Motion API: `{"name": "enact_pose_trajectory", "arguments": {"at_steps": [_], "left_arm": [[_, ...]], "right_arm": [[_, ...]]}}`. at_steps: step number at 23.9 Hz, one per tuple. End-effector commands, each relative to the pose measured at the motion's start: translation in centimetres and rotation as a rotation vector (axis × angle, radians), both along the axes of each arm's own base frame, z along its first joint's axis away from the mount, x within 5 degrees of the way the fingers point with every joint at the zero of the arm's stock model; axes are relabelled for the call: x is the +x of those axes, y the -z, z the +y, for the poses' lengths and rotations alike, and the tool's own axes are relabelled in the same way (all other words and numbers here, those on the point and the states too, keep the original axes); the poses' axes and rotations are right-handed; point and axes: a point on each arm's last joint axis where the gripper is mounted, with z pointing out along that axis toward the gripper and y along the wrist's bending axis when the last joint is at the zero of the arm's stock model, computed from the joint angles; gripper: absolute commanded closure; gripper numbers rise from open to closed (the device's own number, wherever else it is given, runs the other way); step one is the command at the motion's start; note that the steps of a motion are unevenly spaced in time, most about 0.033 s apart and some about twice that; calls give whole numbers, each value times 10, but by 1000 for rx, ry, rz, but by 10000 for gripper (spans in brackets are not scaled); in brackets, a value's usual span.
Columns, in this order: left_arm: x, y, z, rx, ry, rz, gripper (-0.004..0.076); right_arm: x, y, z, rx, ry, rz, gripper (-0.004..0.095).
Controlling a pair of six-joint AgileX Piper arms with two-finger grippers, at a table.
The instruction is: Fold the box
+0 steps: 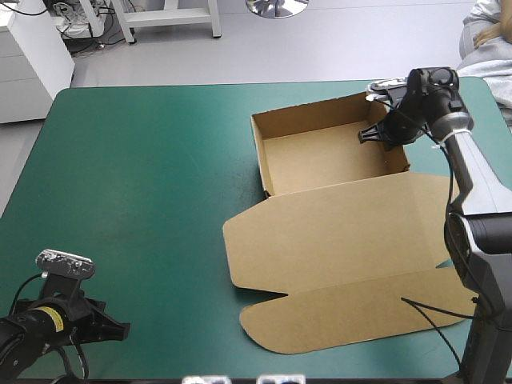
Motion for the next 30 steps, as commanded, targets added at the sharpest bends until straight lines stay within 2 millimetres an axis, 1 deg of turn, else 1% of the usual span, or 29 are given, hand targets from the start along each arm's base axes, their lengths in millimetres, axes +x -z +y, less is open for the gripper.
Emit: {"name": "enact_pose_trajectory", "arguments": {"at_steps": [1, 3, 4, 6, 7, 11, 13, 14, 15, 16, 17, 20, 21, 22, 23, 24, 25, 26, 27, 28, 29, 30], "left_arm": [[4, -10, -2, -30, 3, -74, 734], [5, -10, -2, -32, 3, -78, 734], [5, -10, -2, -33, 3, -80, 734], [5, -10, -2, -33, 3, -80, 734], [5, -10, -2, -33, 3, -80, 734], [5, -11, -2, -35, 4, -85, 734], [5, -11, -3, -35, 4, -85, 734], [5, -11, -3, -35, 4, -87, 734], [5, -11, -3, -35, 4, -87, 734], [5, -11, -3, -35, 4, -87, 734], [6, -11, -3, -37, 4, -91, 734], [6, -11, -3, -41, 5, -94, 734], [6, -11, -3, -42, 6, -93, 734], [6, -11, -3, -42, 6, -93, 734], [6, -11, -3, -42, 6, -93, 734], [6, -11, -3, -42, 6, -93, 734], [6, -11, -3, -42, 6, -93, 734], [6, -11, -3, -42, 6, -93, 734], [6, -11, -3, -42, 6, -93, 734], [6, -11, -3, -42, 6, -93, 734], [6, -11, -3, -42, 6, -93, 734], [6, -11, -3, -42, 6, -93, 734]], "right_arm": [[-9, -35, -36, -13, 53, -80, 927], [-8, -35, -58, -23, 103, -90, 927], [-8, -36, -74, -30, 139, -103, 927], [-8, -36, -97, -45, 191, -121, 927], [-9, -37, -114, -48, 230, -138, 927], [-15, -38, -163, -60, 342, -181, 927], [-18, -36, -185, -67, 392, -194, 927], [-19, -35, -193, -69, 409, -199, 927], [-21, -29, -209, -69, 445, -187, 927], [-22, -26, -214, -67, 456, -180, 927], [-23, -19, -222, -56, 475, -152, 927], [-21, -10, -227, -30, 483, -134, 927], [-19, -5, -229, -28, 485, -124, 907], [-19, -4, -230, -28, 487, -124, 871], [-18, 0, -232, -38, 477, -120, 755], [-18, 0, -232, -45, 469, -122, 662], [-18, -1, -235, -53, 464, -135, 433], [-17, -1, -236, -52, 468, -145, 315], [-17, -5, -238, -61, 472, -160, 144], [-18, -8, -238, -63, 472, -166, 87], [-18, -17, -239, -56, 485, -185, 57], [-20, -28, -239, -52, 489, -200, 67]]}}
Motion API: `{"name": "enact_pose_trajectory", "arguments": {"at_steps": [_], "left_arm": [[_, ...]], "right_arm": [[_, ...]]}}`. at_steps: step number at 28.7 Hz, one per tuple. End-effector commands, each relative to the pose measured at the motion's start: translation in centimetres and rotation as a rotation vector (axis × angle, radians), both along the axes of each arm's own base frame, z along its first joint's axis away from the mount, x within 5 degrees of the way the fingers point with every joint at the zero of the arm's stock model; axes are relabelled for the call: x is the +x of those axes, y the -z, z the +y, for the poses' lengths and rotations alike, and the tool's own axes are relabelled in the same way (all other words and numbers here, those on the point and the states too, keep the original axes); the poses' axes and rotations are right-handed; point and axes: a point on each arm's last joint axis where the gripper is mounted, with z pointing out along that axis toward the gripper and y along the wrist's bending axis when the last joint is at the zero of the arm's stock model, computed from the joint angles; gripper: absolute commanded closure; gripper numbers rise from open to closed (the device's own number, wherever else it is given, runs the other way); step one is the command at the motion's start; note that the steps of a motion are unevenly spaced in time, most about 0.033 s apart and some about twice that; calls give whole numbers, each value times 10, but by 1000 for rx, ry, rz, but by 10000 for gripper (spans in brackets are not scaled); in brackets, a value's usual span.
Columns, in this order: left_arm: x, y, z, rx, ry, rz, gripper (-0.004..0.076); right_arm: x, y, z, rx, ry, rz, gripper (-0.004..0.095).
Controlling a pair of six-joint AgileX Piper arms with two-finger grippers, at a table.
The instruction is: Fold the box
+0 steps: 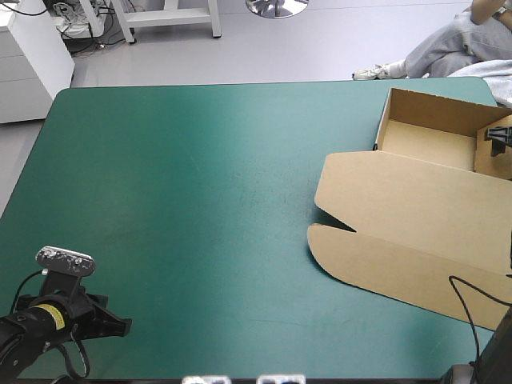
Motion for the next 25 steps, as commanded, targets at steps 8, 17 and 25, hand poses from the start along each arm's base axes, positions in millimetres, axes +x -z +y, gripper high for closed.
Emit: {"name": "enact_pose_trajectory", "arguments": {"at_steps": [8, 17, 25], "left_arm": [[4, -10, -2, -34, 4, -76, 734], [4, -11, -2, -36, 5, -79, 734], [5, -11, -3, -39, 6, -88, 734]], "right_arm": [[-39, -137, 25, -38, -50, -335, 249], [-77, -200, 76, 149, -239, -540, 916], [-116, -235, 153, 157, -434, -604, 925]]}}
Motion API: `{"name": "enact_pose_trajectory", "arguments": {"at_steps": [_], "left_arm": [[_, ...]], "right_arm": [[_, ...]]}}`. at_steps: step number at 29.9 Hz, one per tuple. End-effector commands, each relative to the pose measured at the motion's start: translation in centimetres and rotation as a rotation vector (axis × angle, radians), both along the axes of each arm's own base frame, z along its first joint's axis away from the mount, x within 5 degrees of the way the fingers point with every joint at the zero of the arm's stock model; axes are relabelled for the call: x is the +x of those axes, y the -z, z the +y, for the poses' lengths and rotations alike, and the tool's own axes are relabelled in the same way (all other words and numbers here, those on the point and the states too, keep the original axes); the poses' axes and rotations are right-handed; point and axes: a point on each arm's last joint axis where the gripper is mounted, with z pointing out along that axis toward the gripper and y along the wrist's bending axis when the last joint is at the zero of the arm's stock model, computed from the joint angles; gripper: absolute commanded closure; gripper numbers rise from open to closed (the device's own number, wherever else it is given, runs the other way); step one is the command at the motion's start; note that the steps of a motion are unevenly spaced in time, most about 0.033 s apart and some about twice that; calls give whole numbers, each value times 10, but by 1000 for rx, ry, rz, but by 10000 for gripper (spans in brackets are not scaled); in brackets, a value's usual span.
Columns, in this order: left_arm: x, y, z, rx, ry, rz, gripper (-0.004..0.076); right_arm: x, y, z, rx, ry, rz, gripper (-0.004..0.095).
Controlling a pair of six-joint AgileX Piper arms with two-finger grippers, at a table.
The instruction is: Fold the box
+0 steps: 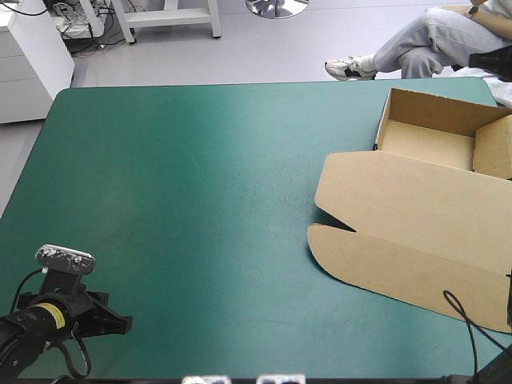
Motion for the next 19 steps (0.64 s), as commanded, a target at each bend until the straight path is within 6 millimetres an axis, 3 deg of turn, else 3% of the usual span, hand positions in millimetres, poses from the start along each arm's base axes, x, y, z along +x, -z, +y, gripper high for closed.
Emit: {"name": "enact_pose_trajectory", "arguments": {"at_steps": [1, 6, 10, 14, 19], "left_arm": [[3, -10, -2, -30, 3, -66, 734], [4, -11, -2, -34, 4, -74, 734], [6, -13, -3, -44, 9, -107, 734], [7, -14, -4, -49, 11, -122, 734], [8, -15, -4, -43, 30, -143, 734]], "right_arm": [[-37, -29, 48, -13, -140, -81, 925], [-60, -17, 96, -67, -293, -28, 925], [-85, -3, 120, -116, -360, 15, 924], [-113, 12, 129, -120, -382, -6, 921], [-148, 41, 125, -104, -356, -27, 921]]}}
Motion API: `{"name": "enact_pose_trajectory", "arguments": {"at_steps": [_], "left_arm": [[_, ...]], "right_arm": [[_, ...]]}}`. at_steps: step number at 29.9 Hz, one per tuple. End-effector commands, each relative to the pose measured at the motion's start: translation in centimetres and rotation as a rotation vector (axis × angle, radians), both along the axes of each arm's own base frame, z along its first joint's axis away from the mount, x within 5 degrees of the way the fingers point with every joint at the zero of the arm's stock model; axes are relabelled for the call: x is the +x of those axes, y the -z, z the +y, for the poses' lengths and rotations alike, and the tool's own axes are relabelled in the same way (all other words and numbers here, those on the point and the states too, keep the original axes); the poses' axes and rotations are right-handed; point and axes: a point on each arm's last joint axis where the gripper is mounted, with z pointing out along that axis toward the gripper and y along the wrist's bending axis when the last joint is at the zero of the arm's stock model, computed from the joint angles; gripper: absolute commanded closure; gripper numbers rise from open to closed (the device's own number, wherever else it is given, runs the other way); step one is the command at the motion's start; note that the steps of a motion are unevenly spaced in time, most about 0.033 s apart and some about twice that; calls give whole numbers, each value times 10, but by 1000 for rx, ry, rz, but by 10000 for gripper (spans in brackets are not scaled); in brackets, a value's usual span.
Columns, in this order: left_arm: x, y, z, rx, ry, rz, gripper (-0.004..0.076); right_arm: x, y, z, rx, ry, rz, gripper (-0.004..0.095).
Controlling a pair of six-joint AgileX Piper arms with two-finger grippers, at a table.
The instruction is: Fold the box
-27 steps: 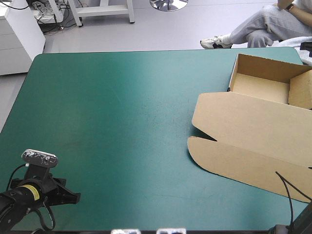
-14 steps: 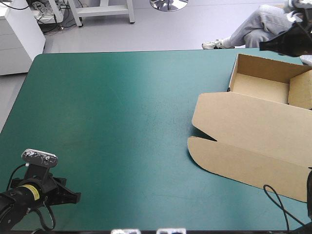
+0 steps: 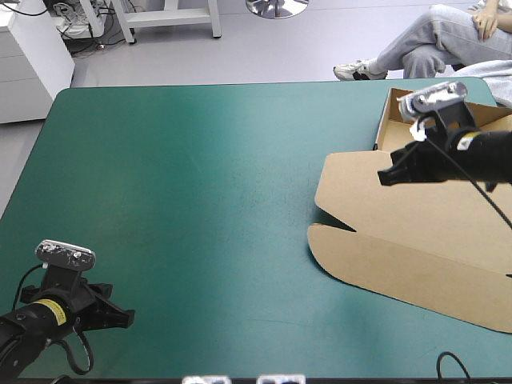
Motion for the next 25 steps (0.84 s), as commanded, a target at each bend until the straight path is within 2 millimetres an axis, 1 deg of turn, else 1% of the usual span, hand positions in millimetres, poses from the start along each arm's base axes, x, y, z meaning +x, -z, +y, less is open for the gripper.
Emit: {"name": "enact_pose_trajectory", "arguments": {"at_steps": [1, 5, 7, 8, 12, 20, 25], "left_arm": [[4, -12, -2, -16, 26, -88, 734], [5, -12, -3, -19, 27, -95, 734], [5, -12, -3, -20, 27, -97, 734], [5, -12, -3, -20, 27, -97, 734], [4, -6, -3, -17, 28, -81, 734], [6, 8, -4, -10, 32, -62, 734], [7, 21, -5, -3, 35, -40, 734]], "right_arm": [[-30, 4, -4, 29, 25, -113, 921], [-61, 36, -9, 27, 41, -117, 921], [-72, 49, -11, 22, 42, -122, 921], [-80, 58, -12, 20, 45, -126, 921], [-102, 86, -16, 16, 54, -146, 921], [-136, 131, -21, 43, 80, -195, 921], [-150, 154, -24, 49, 92, -225, 921]]}}
